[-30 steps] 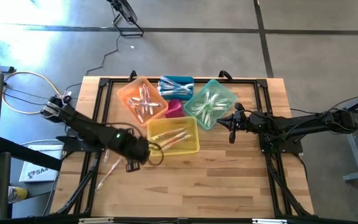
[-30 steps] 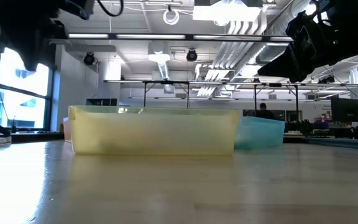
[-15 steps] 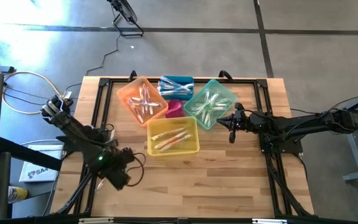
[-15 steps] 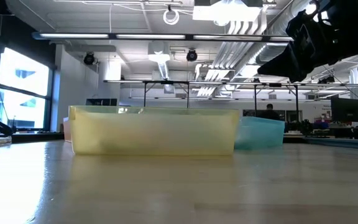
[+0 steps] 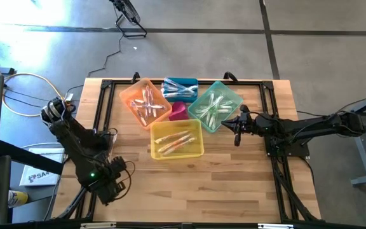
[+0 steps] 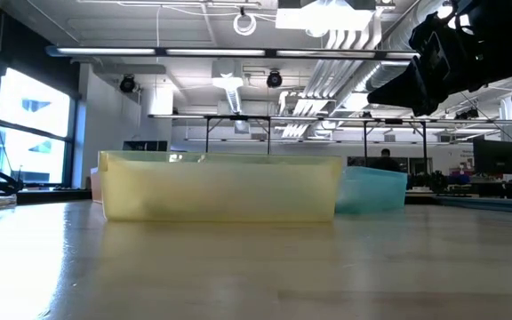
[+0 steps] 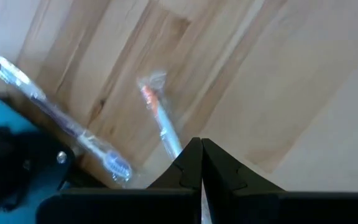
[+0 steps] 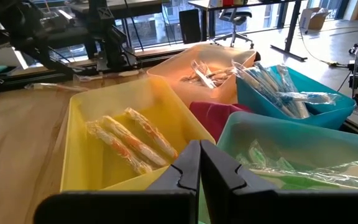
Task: Pick & Place Toothbrushes
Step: Put the orange toothbrush into the yellow bin
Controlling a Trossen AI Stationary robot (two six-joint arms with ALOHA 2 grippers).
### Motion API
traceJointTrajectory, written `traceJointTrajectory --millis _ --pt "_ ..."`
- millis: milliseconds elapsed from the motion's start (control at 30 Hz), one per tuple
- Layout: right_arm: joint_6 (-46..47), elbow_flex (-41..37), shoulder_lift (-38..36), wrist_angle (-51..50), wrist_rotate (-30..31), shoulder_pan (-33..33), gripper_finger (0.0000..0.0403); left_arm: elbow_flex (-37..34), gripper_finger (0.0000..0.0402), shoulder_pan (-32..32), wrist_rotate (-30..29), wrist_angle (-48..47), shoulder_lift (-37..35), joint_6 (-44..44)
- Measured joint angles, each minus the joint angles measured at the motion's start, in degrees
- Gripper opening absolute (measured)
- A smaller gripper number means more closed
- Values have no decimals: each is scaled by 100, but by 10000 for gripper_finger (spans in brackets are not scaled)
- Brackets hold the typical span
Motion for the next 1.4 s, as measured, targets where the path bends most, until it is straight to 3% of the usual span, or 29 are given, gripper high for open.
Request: traceJointTrajectory --millis 367,467,567,867,1000,1267,1400 --pt "0 0 0 -2 -2 0 4 -976 0 -448 32 1041 -913 -1405" --pt "0 0 0 0 -2 2 4 -1100 0 -441 400 1423 -1034 -1407" --pt "0 0 0 -2 -2 1 4 -1122 0 -435 657 1455 -1024 -1435" --pt "-7 0 0 -4 0 2 4 -1122 4 -433 671 1136 -1022 -1836" --pt "-9 0 0 -4 0 0 4 -1122 33 -433 680 994 -1022 -2042" --pt "-22 0 0 -4 0 1 4 -1122 133 -433 630 634 -959 -2438" --pt "-22 0 0 -5 0 1 4 -1124 153 -433 647 709 -849 -2467"
